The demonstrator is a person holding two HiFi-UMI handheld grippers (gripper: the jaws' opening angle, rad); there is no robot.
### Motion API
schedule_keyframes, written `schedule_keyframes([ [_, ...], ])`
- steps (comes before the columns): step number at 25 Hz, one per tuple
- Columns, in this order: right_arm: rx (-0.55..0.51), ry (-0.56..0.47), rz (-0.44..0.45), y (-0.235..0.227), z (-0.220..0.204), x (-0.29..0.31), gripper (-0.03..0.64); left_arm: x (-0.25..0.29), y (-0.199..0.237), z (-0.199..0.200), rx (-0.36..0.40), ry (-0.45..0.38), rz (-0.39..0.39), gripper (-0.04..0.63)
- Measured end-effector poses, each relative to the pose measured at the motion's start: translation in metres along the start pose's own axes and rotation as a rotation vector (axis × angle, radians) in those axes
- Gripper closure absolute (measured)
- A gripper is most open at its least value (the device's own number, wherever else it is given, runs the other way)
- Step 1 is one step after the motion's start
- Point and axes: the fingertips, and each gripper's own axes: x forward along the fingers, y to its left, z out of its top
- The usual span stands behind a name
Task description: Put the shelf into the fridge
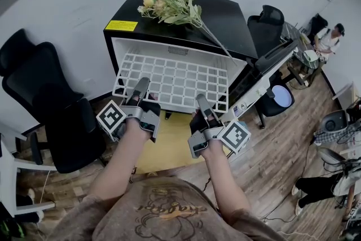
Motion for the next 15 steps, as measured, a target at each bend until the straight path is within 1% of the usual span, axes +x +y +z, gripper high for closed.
schedule_keyframes([
  [7,0.040,-0.008,-0.022,-0.0028,0.0027,0.0036,0.561,0.0048,0.0002,0.0015,0.009,-0.005,0.015,0.551],
  [15,0.082,-0.024,-0.026,-0.0028,0.0040,0.0062,0.565,0.0066,0.0016,0.0025,0.010,-0.008,0.026,0.551],
])
